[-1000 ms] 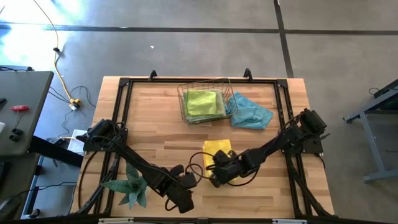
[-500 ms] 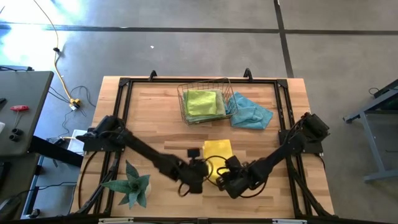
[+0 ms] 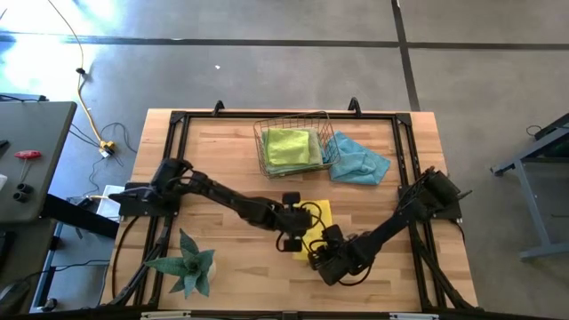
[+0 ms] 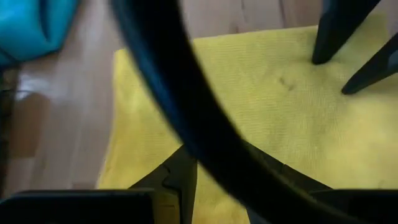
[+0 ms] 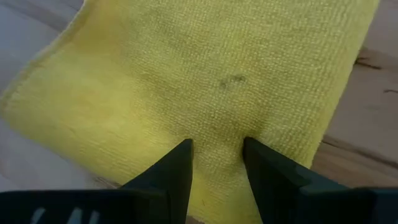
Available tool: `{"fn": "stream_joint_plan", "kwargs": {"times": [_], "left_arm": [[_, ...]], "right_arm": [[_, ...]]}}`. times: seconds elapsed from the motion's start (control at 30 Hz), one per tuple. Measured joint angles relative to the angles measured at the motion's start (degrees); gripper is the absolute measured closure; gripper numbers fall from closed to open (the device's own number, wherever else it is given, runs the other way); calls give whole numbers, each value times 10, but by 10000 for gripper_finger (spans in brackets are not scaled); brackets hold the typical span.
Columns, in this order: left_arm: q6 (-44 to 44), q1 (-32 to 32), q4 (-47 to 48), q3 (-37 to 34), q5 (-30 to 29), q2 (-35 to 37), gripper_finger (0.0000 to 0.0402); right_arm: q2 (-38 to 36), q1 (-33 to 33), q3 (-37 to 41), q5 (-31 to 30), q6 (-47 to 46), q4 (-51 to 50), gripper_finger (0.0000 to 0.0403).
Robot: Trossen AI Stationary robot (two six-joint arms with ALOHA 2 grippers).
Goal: Fold microfiber towels
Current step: Fold the yellow towel, then stack the yellow towel on top of the stacked towels into the wire basket
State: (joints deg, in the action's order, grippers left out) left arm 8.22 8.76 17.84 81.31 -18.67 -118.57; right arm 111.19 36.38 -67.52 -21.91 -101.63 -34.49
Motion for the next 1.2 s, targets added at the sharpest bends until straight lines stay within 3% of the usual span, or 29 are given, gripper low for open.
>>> {"fn": "stream_joint_plan", "kwargs": {"times": [0.13, 0.37, 0.7, 1.0, 1.2], "left_arm": [[-3, -6, 13, 0, 24, -20, 305], [34, 8, 36, 0, 70, -37, 305], [216, 79, -7, 0, 77, -34, 305], [239, 109, 14, 10, 38, -18, 305], [188, 97, 44, 45, 17, -14, 305]], "right_arm": [[-1, -2, 0, 0, 40, -58, 264], [-1, -15, 1, -16, 202, -118, 264], [-2, -81, 3, -110, 375, -133, 264], [-114, -104, 3, 5, 330, -187, 264], [-181, -83, 2, 5, 231, -191, 264]]}}
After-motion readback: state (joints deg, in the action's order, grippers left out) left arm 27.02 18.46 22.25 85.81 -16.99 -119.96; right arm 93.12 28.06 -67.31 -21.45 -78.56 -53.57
